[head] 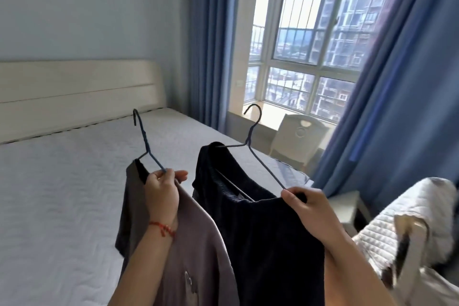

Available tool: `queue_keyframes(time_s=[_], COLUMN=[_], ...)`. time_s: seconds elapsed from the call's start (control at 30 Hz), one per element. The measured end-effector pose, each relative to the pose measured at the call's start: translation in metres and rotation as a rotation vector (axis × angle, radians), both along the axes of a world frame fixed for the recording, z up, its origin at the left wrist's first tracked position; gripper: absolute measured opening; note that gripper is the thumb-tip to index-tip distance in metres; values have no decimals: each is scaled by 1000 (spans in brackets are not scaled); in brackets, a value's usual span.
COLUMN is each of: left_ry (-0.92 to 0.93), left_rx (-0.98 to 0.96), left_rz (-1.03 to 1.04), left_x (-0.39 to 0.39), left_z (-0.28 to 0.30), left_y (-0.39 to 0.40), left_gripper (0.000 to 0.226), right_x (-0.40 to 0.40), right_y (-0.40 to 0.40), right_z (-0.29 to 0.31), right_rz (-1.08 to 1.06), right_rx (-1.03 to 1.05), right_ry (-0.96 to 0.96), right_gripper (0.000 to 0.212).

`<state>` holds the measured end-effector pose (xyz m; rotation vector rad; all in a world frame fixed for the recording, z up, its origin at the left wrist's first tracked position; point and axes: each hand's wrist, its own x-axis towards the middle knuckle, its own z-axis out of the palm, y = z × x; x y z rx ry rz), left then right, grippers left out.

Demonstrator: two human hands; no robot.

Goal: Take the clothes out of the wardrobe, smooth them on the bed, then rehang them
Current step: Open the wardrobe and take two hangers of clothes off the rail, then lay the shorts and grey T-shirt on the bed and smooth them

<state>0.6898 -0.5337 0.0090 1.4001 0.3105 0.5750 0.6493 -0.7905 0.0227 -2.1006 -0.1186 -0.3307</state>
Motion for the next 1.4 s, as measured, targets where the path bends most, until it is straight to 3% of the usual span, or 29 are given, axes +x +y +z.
queue_keyframes(time_s=[0.33, 0.63, 0.9, 1.4], left_ry=[57, 79, 101, 275], left_rx=[-48, -16, 11, -37], left_rz=[-103, 74, 235, 504], left_x=[125, 216, 302, 478], left_z=[-19, -31, -44, -129], left_y=[-134, -245, -292, -318], left_gripper=[23, 31, 31, 33], right_x=[103, 236, 359, 584], right_y=[-129, -249, -297, -352], right_z=[-26, -33, -48, -87], right_rz=[-87, 22, 130, 373], right_rx=[3, -2, -90, -237], right_ry=[-16, 5, 61, 203], right_gripper=[27, 22, 17, 15])
